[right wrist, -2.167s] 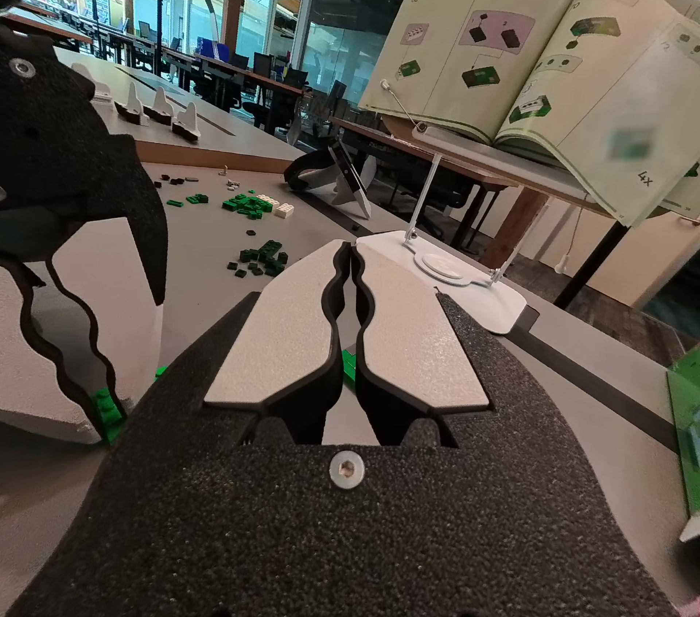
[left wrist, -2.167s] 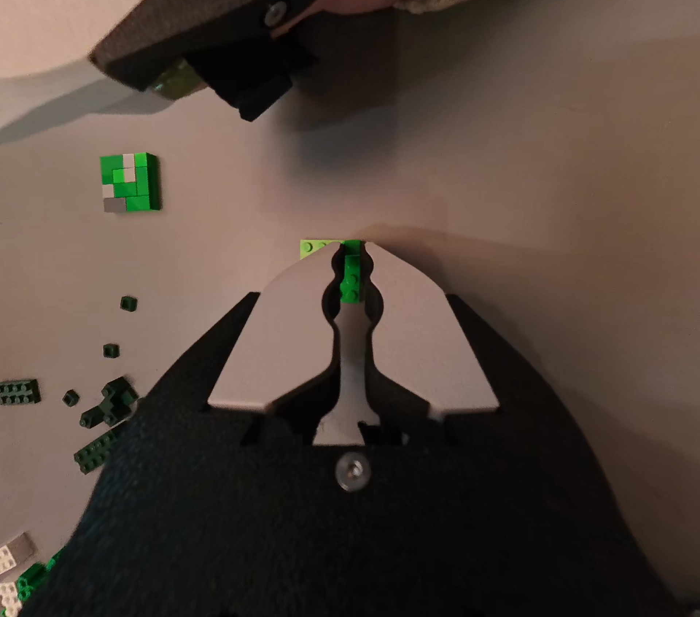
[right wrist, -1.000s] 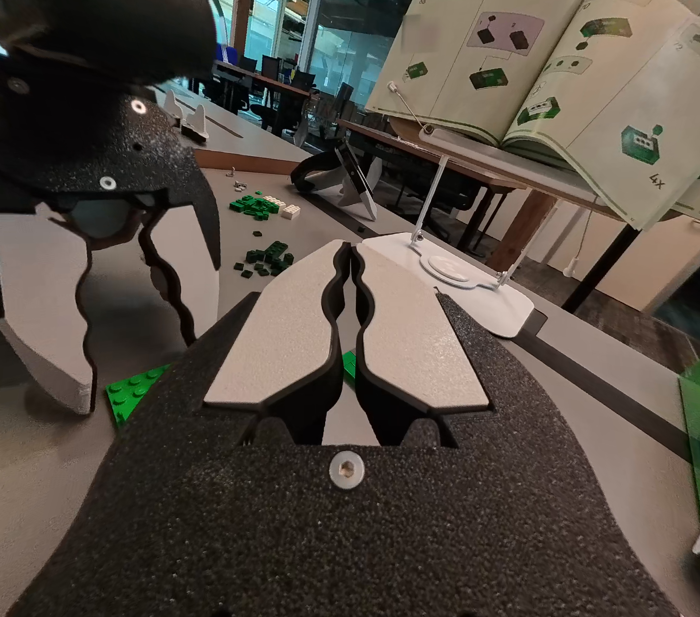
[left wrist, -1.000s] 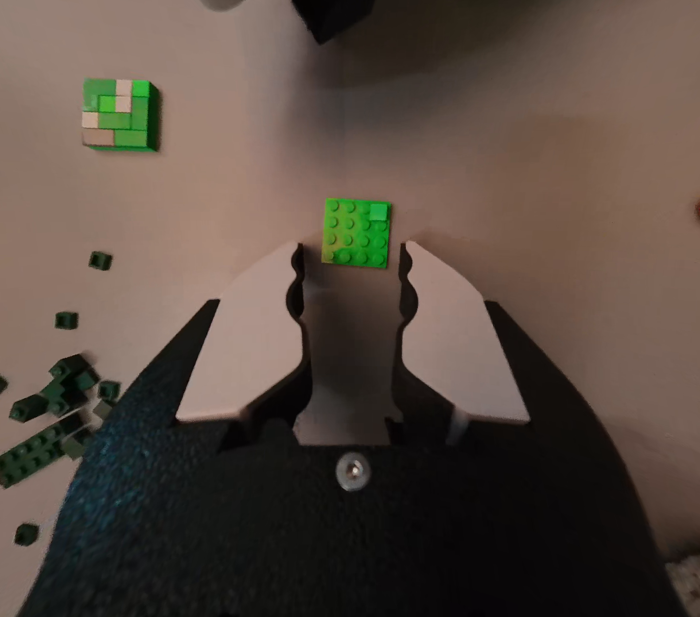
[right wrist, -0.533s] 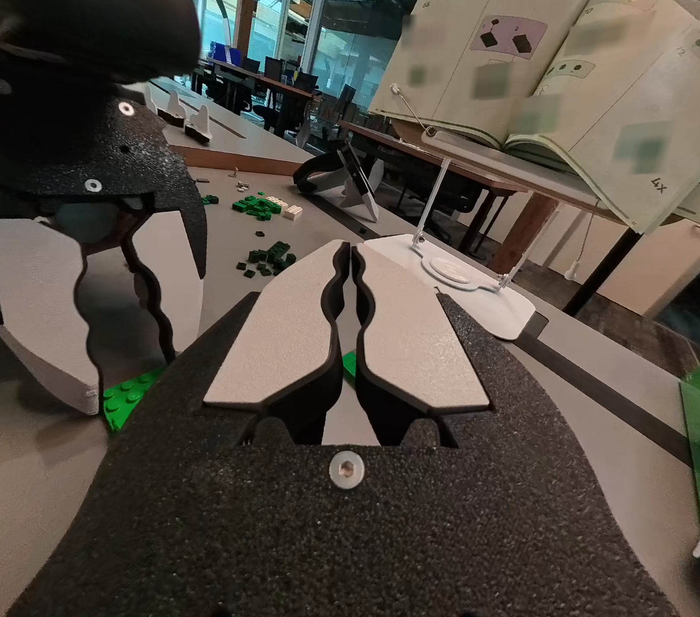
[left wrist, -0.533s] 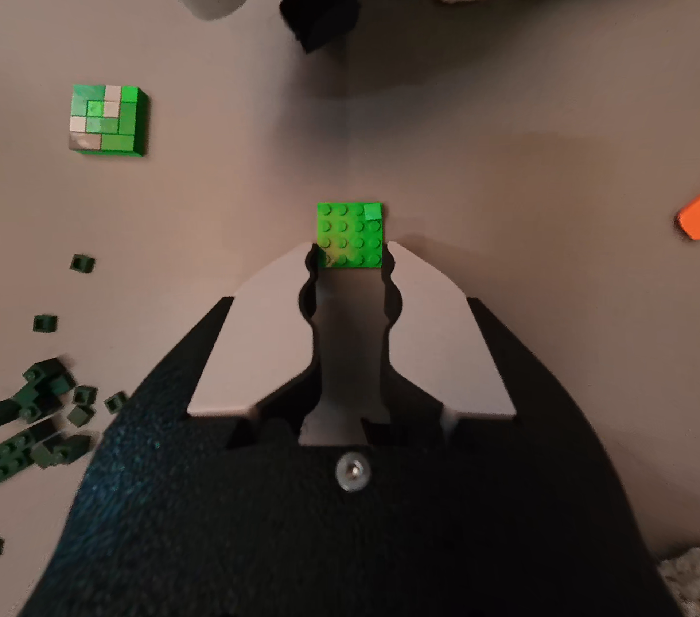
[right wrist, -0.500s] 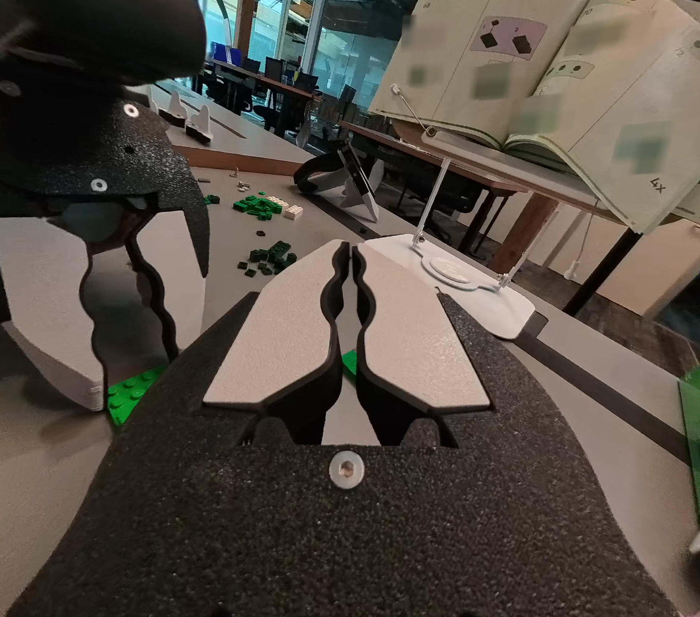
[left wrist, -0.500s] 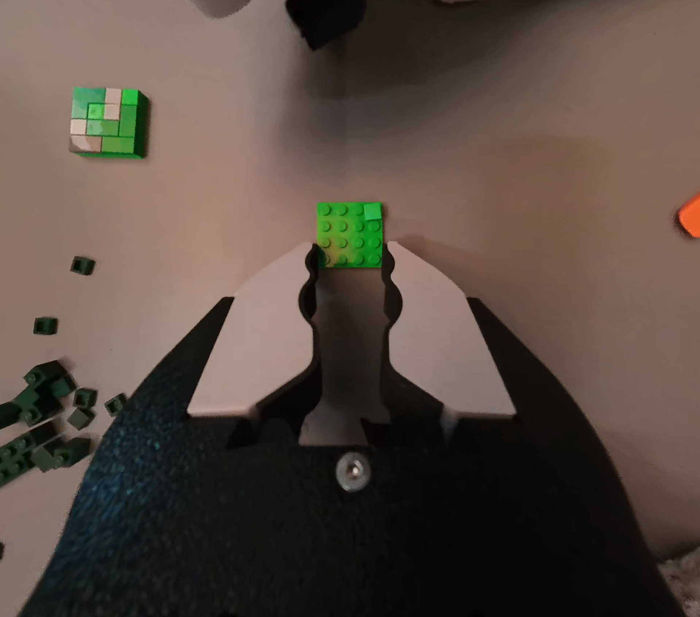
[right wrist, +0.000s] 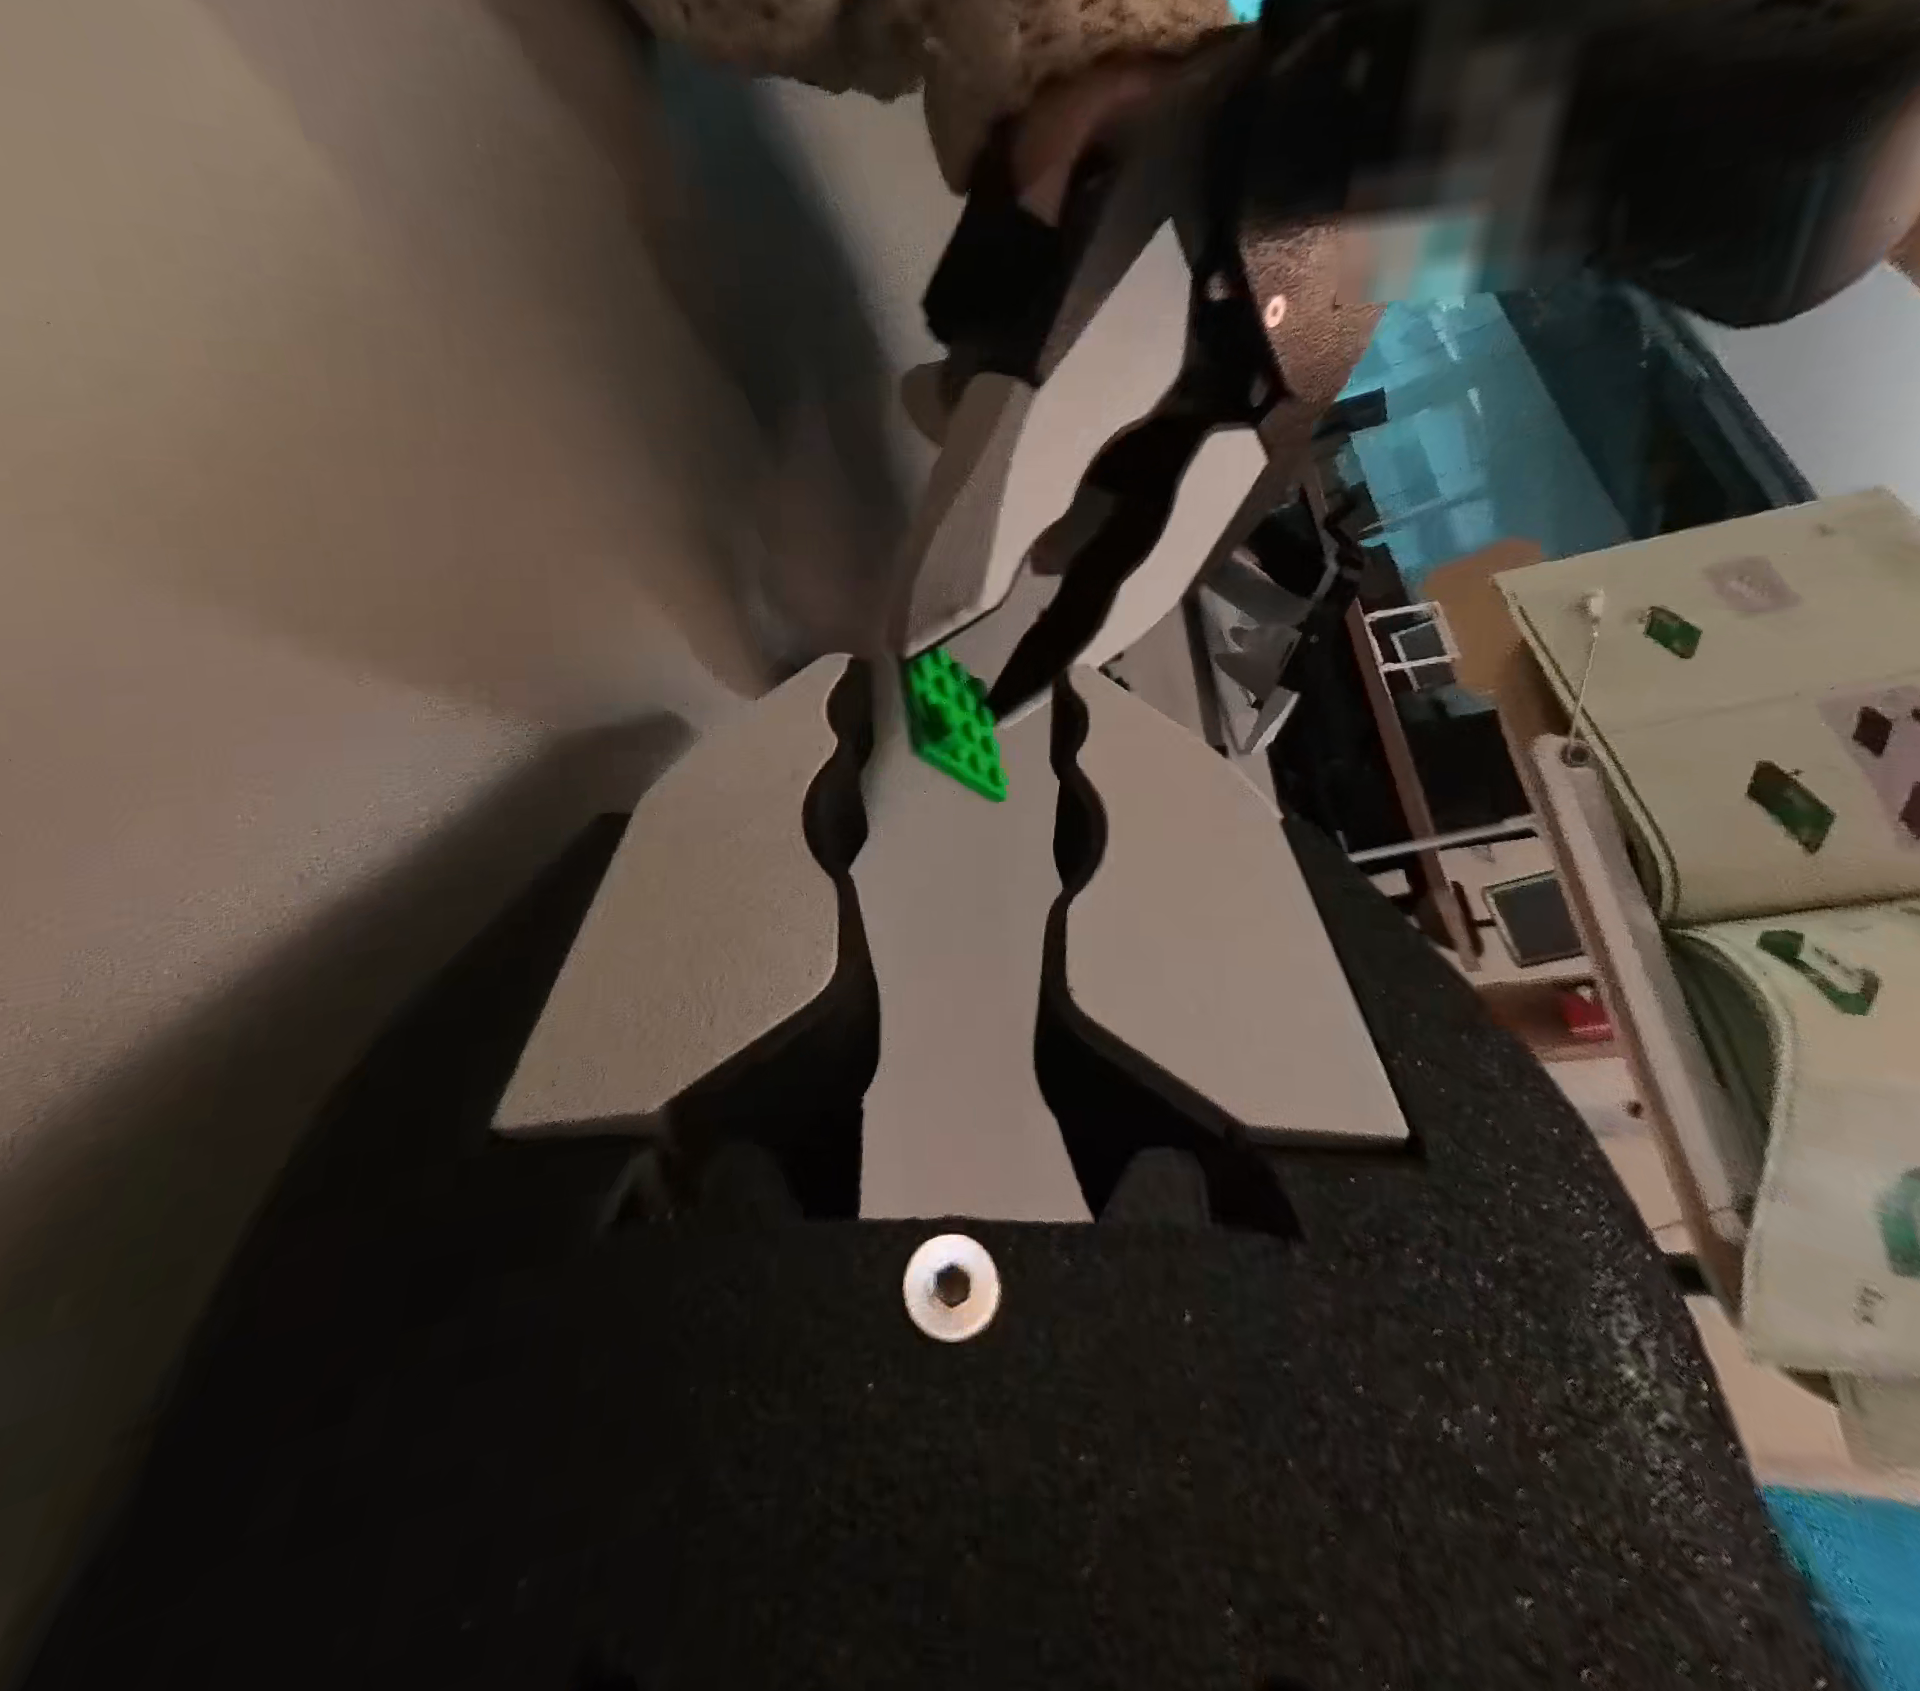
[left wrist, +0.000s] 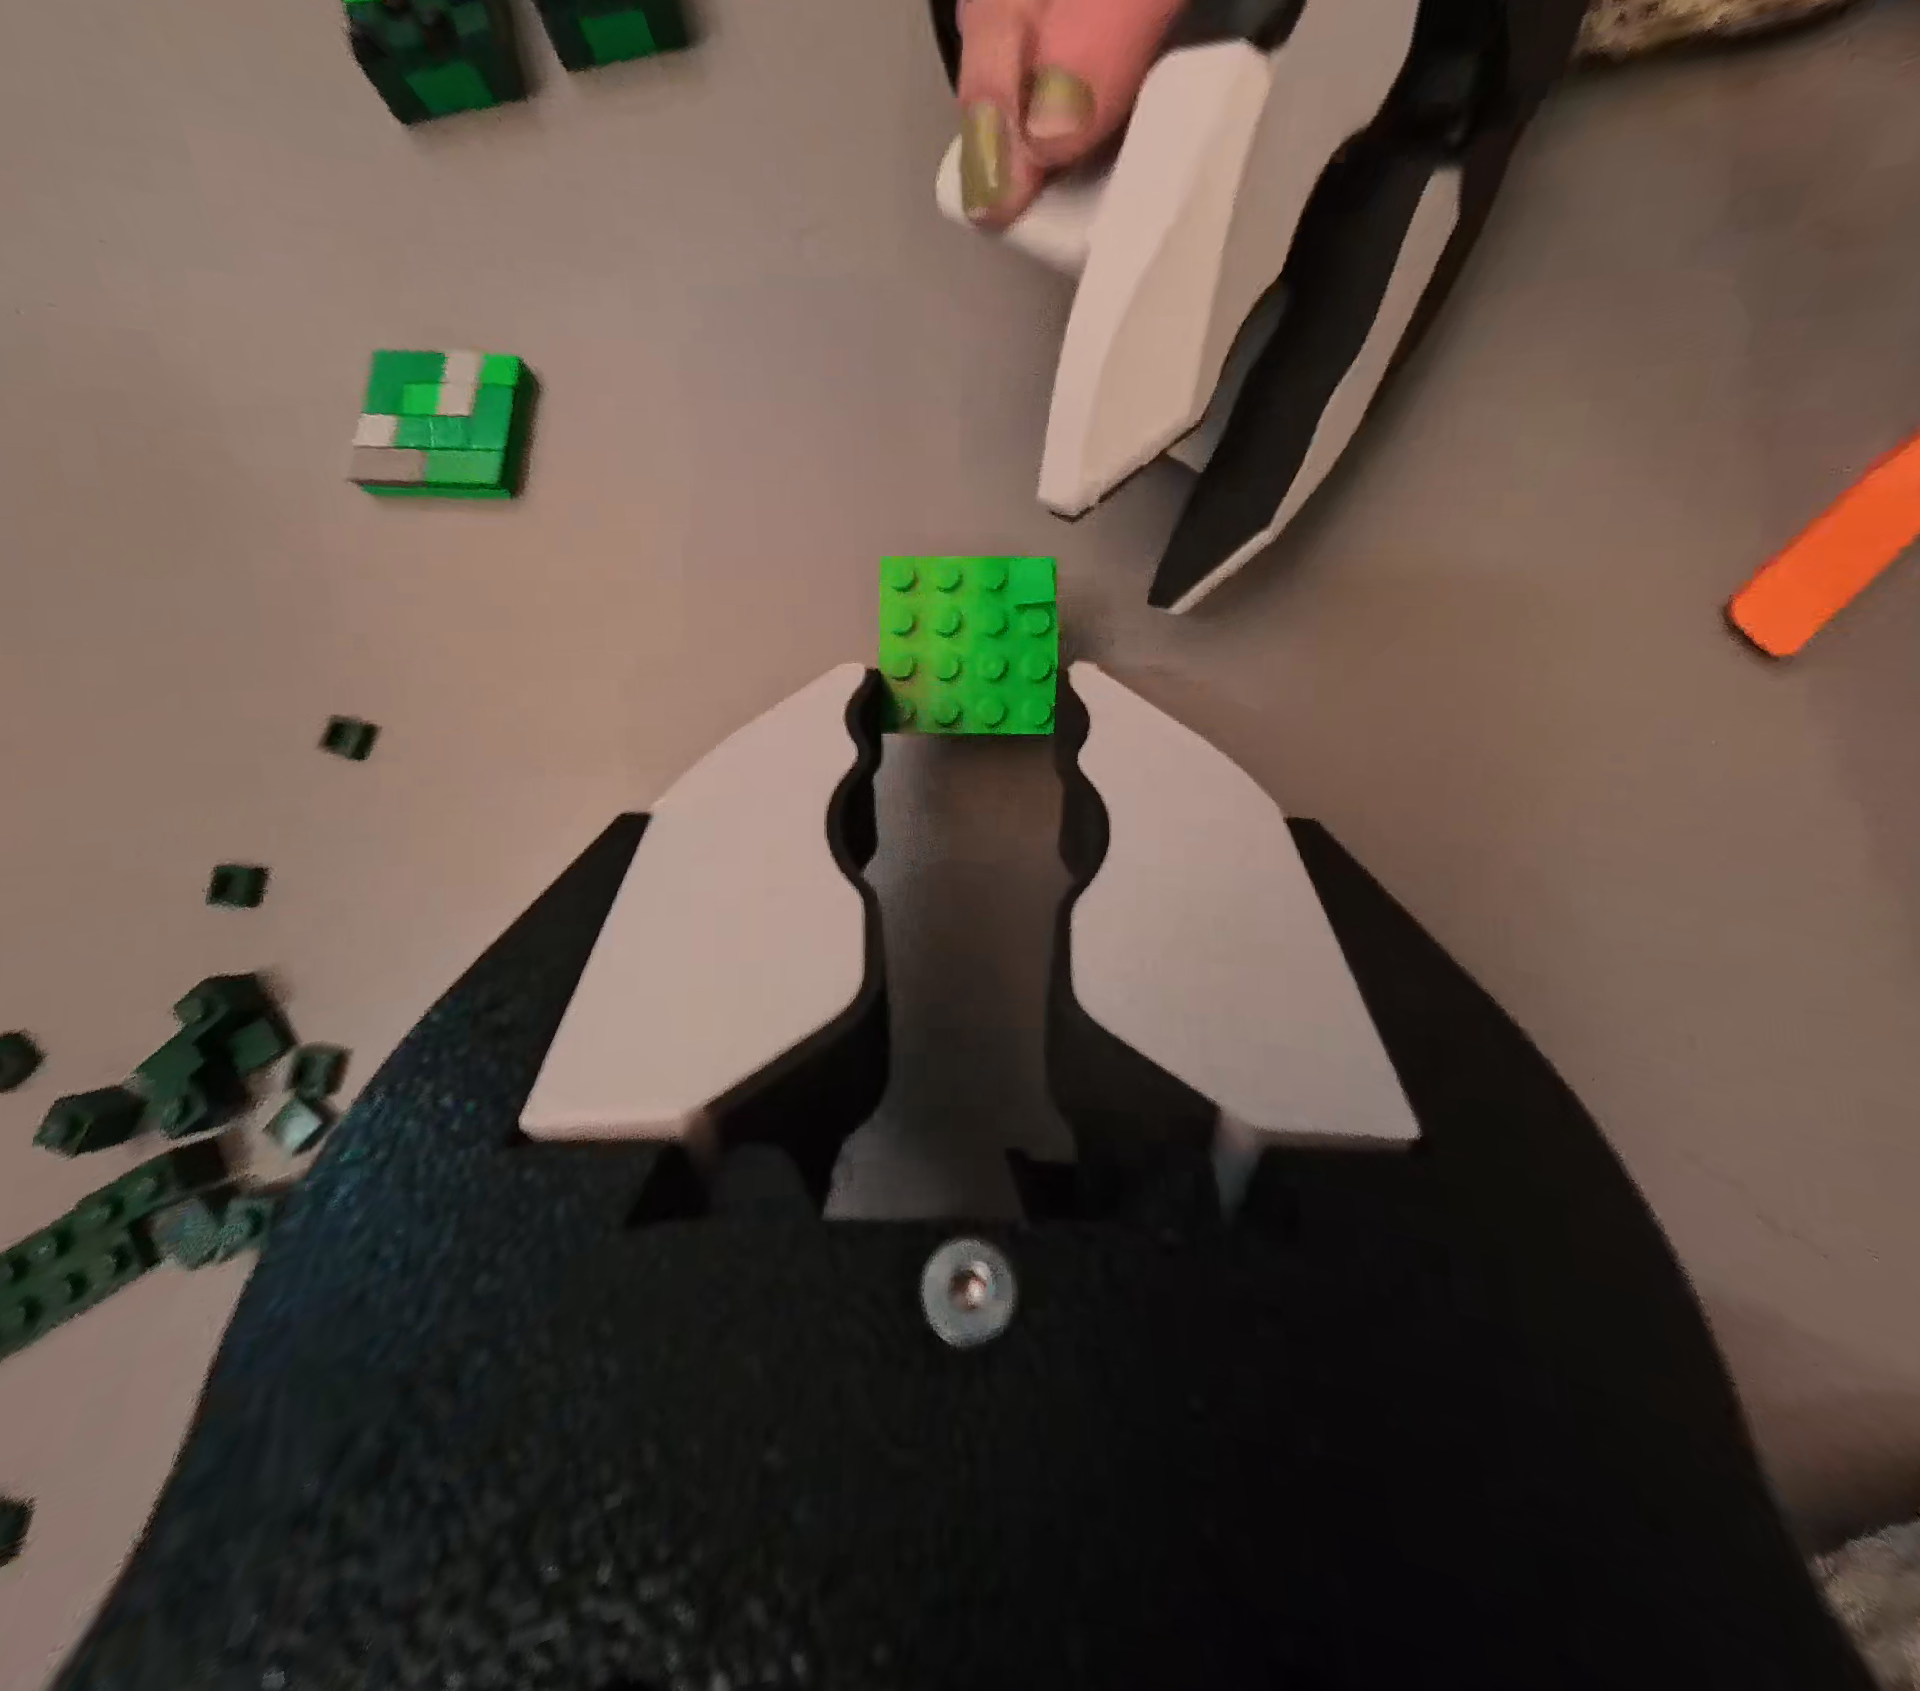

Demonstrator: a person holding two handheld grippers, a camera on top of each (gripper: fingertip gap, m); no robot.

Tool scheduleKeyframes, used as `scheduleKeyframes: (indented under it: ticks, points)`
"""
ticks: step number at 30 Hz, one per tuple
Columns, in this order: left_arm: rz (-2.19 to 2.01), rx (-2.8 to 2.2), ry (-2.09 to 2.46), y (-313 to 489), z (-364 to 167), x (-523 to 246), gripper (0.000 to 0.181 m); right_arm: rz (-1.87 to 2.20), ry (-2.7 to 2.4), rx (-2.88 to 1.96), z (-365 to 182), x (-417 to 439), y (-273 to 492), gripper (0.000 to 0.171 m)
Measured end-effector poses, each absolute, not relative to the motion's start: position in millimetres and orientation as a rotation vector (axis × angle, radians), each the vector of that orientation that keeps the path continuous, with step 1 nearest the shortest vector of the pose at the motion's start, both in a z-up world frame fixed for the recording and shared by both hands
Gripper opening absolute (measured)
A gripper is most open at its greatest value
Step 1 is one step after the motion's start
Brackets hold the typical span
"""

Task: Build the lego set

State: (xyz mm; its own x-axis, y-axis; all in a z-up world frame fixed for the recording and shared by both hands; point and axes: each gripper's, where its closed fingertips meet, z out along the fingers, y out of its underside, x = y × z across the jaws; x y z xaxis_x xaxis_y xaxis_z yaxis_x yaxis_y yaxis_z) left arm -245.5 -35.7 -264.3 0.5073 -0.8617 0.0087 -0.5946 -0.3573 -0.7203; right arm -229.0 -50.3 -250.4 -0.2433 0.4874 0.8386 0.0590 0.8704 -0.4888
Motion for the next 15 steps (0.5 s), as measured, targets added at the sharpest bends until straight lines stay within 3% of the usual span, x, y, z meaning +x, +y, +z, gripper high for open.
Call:
scheduleKeyframes:
  ticks: [6,15]
  points:
    - [-0.529,-2.075,1.07,-31.5,-242.8,-249.0,0.032,0.224,-1.693,-0.378,-241.3,-236.0,-36.2,0.04]
    - [-0.42,-2.116,1.067,-29.1,-236.7,-246.5,0.032,-0.025,-1.625,-0.302,-237.9,-242.5,-27.8,0.03]
